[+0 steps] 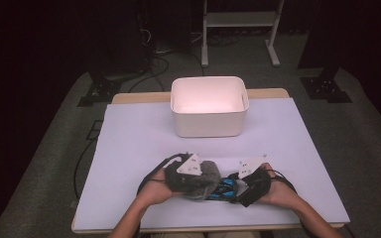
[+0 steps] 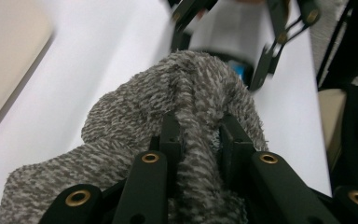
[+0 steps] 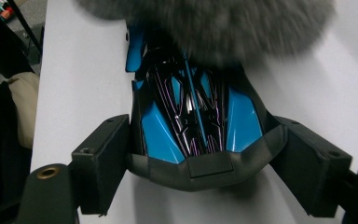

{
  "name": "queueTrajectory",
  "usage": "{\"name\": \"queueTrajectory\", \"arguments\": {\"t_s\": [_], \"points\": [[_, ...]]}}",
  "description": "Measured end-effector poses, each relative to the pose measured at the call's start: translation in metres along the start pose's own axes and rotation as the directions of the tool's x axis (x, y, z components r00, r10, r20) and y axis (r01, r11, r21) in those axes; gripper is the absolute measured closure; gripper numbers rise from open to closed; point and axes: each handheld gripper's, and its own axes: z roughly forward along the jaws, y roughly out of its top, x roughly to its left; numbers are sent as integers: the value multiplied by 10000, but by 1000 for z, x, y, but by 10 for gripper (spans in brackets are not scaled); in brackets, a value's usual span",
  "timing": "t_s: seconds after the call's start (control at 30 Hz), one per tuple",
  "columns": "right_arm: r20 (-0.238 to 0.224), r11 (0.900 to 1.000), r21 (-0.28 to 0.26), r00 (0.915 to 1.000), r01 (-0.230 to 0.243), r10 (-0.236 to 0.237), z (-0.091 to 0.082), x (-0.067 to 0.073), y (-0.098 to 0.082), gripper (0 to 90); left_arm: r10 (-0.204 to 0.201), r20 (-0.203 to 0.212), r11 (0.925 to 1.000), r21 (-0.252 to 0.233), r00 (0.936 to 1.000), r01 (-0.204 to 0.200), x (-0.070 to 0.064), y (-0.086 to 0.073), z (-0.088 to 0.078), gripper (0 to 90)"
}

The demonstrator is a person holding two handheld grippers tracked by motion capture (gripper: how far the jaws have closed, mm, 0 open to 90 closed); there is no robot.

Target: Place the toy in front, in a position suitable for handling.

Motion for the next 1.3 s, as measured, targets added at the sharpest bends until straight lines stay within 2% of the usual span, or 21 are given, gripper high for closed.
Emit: {"name": "queueTrajectory", "arguments": {"t_s": [0.07, 0.1, 0.23, 0.33, 0.4, 0.53, 0.7, 0.8, 0.83, 0.87, 0.93, 0.97, 1.0, 1.03, 1.07, 1.1, 1.13, 1.17, 1.2, 1.27, 1.3], "points": [[-23, 10000, -41, 10000, -13, 13, 0, 0, 1, 214, 382, 235, 9990, 212, 9990, -387, -1, 14, 11, 746], [-23, 10000, -41, 10000, -13, 13, 0, 0, 1, 214, 382, 235, 9990, 212, 9990, -387, -1, 14, 11, 746], [-80, 9998, -164, 9999, -75, 74, 0, 0, 0, 214, 814, 748, 9941, 655, 9939, -864, -4, 33, 34, 746], [-73, 9997, -210, 9999, -138, 137, 0, 0, -1, 213, 778, 934, 9930, 818, 9926, -855, -4, 34, 44, 746], [-79, 9996, -228, 9998, -185, 183, 0, 0, -2, 212, 829, 1062, 9896, 1084, 9909, -944, -6, 31, 53, 746], [80, 9997, -241, 10000, -17, 19, 3, 2, -2, 206, 703, 1022, 9915, 1019, 9923, -807, -7, 27, 55, 746], [126, 9998, -200, 9999, 90, -87, 7, 4, 1, 211, 816, 832, 9878, 1256, 9932, -916, -7, 24, 43, 745], [148, 9998, -153, 9998, 119, -117, 7, 4, 2, 212, 599, 539, 9901, 1241, 9967, -662, -3, 13, 29, 744], [123, 9998, -156, 9998, 150, -148, 7, 3, 2, 212, 421, 469, 9915, 1209, 9980, -475, -1, 9, 22, 744], [104, 9997, -161, 9998, 159, -158, 7, 3, 2, 212, 176, 279, 9916, 1280, 9995, -210, 3, -3, 10, 744], [74, 9998, -161, 9999, 110, -109, 6, 3, 1, 212, -21, 29, 9886, 1508, 10000, 16, 5, -15, 1, 744], [74, 9998, -161, 9999, 110, -109, 6, 3, 1, 212, -21, 29, 9886, 1508, 10000, 16, 5, -15, 1, 744], [70, 9998, -158, 9999, 110, -109, 6, 2, 1, 212, -168, -109, 9855, 1689, 9998, 184, 6, -25, -5, 744], [62, 9999, -142, 10000, 74, -73, 6, 2, 1, 212, -258, -225, 9812, 1906, 9994, 296, 6, -33, -8, 745], [63, 9999, -129, 9999, 83, -82, 6, 2, 2, 212, -340, -458, 9723, 2296, 9984, 436, 7, -46, -15, 744], [74, 9999, -117, 9999, 81, -80, 6, 3, 2, 212, -505, -558, 9697, 2361, 9972, 623, 7, -53, -20, 744], [82, 9999, -121, 9999, 114, -113, 6, 2, 2, 212, -505, -558, 9697, 2361, 9972, 623, 7, -53, -20, 744], [90, 9999, -113, 9999, 119, -118, 6, 3, 1, 212, -770, -865, 9668, 2370, 9933, 956, 8, -67, -31, 744], [90, 9999, -113, 9999, 119, -118, 6, 3, 1, 212, -770, -865, 9668, 2370, 9933, 956, 8, -67, -31, 744], [131, 9998, -114, 9998, 162, -161, 6, 3, 1, 212, -1095, -1180, 9670, 2171, 9870, 1332, 10, -78, -44, 744], [131, 9997, -117, 9997, 191, -190, 6, 3, 1, 211, -1095, -1180, 9670, 2171, 9870, 1332, 10, -78, -44, 744]]}}
